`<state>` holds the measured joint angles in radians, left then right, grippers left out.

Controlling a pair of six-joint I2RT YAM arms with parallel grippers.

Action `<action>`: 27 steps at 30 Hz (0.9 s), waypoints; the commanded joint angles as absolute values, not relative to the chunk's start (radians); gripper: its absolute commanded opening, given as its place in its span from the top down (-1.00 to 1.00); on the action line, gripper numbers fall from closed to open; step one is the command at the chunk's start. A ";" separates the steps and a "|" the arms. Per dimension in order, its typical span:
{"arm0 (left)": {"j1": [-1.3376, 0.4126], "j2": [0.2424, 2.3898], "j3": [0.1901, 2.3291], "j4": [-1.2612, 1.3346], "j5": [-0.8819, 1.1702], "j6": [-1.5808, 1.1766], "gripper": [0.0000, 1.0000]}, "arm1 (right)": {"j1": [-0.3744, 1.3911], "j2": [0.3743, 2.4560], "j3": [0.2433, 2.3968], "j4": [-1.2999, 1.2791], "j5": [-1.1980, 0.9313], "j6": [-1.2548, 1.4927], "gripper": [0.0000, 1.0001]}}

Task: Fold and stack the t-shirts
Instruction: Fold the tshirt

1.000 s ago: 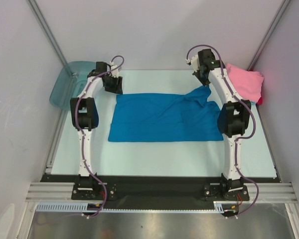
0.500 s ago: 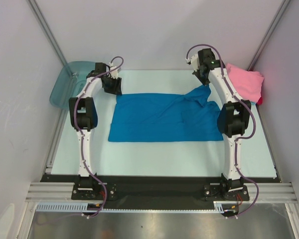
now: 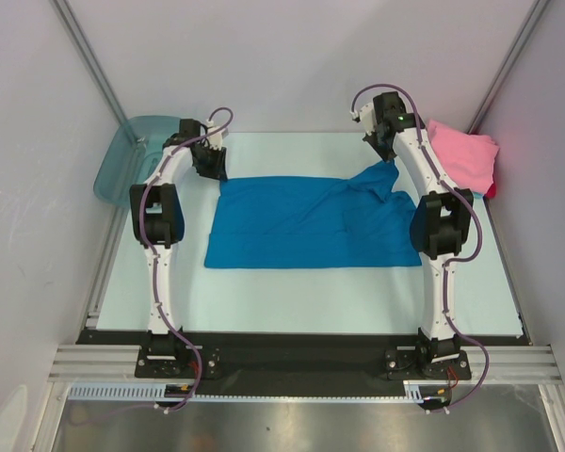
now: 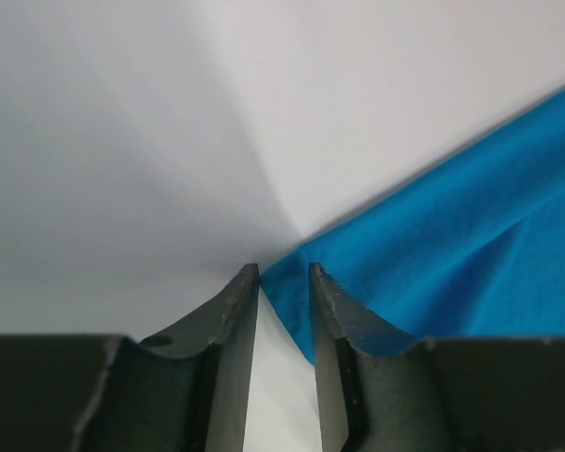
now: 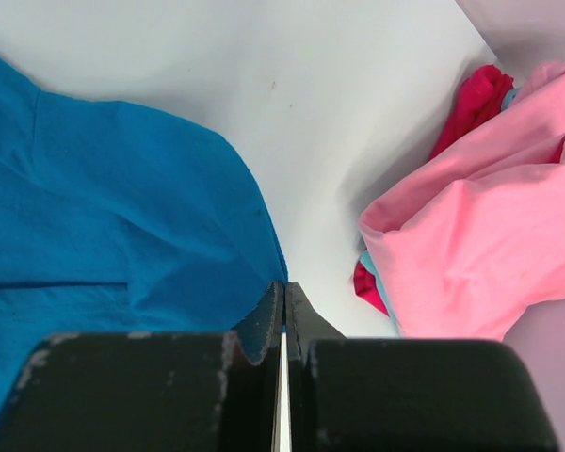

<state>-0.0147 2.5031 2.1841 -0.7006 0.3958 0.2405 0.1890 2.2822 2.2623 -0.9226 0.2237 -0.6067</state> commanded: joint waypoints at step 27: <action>-0.072 2.303 2.200 -0.703 0.250 0.331 0.99 | 0.156 2.250 2.316 -0.864 0.268 -0.646 1.00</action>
